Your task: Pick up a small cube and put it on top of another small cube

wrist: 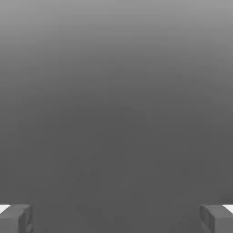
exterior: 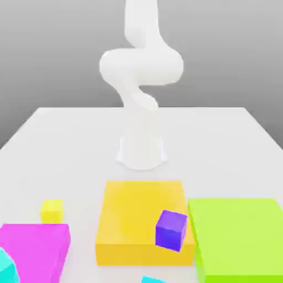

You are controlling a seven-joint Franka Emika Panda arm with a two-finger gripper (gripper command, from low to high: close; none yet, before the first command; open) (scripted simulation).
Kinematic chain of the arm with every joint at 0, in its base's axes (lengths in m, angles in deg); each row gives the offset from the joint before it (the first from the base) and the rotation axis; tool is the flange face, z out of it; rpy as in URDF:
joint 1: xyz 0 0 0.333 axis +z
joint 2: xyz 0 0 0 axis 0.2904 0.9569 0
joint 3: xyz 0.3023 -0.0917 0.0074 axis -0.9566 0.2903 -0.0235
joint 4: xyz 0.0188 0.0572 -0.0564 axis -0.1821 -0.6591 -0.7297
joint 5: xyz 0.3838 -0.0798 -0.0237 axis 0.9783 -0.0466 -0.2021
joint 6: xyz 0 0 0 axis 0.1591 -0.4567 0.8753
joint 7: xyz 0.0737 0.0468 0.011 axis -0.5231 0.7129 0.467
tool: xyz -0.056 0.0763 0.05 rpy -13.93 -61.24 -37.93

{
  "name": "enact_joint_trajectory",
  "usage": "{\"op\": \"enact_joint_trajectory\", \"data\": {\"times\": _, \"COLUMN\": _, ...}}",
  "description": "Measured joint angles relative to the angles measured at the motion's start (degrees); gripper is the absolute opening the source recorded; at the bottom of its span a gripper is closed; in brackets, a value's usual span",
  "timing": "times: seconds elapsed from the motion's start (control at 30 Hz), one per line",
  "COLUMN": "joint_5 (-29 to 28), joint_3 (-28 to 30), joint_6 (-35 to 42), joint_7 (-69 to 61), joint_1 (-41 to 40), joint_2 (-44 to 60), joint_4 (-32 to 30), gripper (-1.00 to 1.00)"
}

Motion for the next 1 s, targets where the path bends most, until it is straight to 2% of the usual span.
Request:
{"op": "enact_joint_trajectory", "data": {"times": 0.3, "joint_5": -2.81, "joint_3": 1.29, "joint_6": -12.03, "joint_7": 19.99, "joint_1": -13.7, "joint_2": 19.38, "joint_4": -10.51, "gripper": 0.0}}
{"op": "enact_joint_trajectory", "data": {"times": 0.5, "joint_5": -3.29, "joint_3": 4.26, "joint_6": -19.82, "joint_7": 31.92, "joint_1": -20.7, "joint_2": 31.82, "joint_4": -17.32, "gripper": 0.0}}
{"op": "enact_joint_trajectory", "data": {"times": 0.7, "joint_5": 1.86, "joint_3": 7.13, "joint_6": -27.82, "joint_7": 39.15, "joint_1": -26.43, "joint_2": 44.28, "joint_4": -23.6, "gripper": 0.0}}
{"op": "enact_joint_trajectory", "data": {"times": 0.9, "joint_5": 7.03, "joint_3": 3.1, "joint_6": -37.61, "joint_7": 36.54, "joint_1": -29.65, "joint_2": 56.75, "joint_4": -22.15, "gripper": 0.0}}
{"op": "enact_joint_trajectory", "data": {"times": 0.93, "joint_5": 7.29, "joint_3": 2.54, "joint_6": -38.86, "joint_7": 36.31, "joint_1": -30.16, "joint_2": 58.28, "joint_4": -21.86, "gripper": -1.0}}
{"op": "enact_joint_trajectory", "data": {"times": 1.0, "joint_5": 7.28, "joint_3": 2.54, "joint_6": -38.87, "joint_7": 36.32, "joint_1": -30.16, "joint_2": 58.28, "joint_4": -21.86, "gripper": -1.0}}
